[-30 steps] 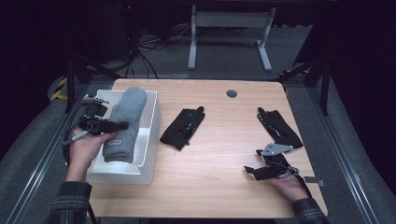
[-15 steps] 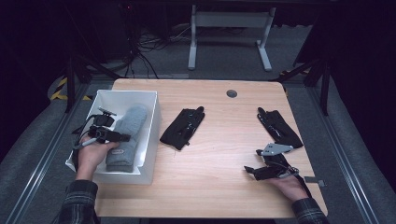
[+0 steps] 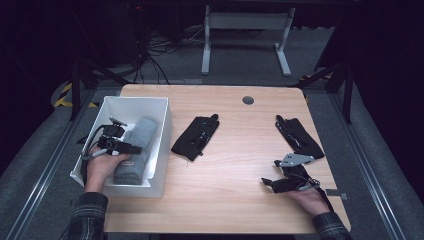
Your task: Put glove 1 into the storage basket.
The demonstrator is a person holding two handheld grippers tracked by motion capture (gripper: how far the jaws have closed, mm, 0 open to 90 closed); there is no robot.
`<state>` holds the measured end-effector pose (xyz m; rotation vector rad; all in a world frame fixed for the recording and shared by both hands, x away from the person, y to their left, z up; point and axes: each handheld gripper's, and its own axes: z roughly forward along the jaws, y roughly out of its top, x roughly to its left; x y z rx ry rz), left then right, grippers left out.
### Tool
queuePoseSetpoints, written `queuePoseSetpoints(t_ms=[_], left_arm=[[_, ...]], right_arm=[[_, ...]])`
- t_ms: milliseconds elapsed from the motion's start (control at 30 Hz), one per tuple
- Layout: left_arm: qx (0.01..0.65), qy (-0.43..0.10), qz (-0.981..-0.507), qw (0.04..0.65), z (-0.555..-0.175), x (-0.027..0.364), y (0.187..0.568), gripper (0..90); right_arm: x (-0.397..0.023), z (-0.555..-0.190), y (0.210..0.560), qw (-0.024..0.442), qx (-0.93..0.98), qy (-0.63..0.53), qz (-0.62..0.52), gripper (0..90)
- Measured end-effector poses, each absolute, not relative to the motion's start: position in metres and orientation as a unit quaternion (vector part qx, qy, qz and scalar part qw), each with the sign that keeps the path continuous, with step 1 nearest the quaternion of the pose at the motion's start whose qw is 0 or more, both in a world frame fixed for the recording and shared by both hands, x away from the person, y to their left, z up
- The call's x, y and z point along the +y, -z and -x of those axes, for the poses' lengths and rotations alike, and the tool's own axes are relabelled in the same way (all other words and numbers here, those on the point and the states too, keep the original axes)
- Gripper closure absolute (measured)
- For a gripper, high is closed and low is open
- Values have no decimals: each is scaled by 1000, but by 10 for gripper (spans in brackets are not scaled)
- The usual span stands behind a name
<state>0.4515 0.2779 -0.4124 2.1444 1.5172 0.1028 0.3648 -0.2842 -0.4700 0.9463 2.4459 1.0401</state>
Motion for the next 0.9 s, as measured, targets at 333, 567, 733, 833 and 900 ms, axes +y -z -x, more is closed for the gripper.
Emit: queuePoseSetpoints(t_ms=[333, 567, 733, 833, 900], left_arm=[[556, -97, -776, 281, -441, 273, 365, 232], [523, -100, -782, 324, -432, 260, 334, 201], [487, -103, -796, 346, -425, 240, 314, 193], [469, -99, -801, 359, -421, 226, 306, 193], [453, -93, -806, 371, -420, 215, 301, 192]], right_arm=[[-284, -365, 470, 160, 856, -364, -331, 145], [-284, -365, 470, 160, 856, -364, -331, 145], [-284, -365, 470, 160, 856, -364, -332, 145], [-284, -365, 470, 160, 856, -364, -332, 145], [-284, -365, 470, 160, 856, -364, -332, 145]])
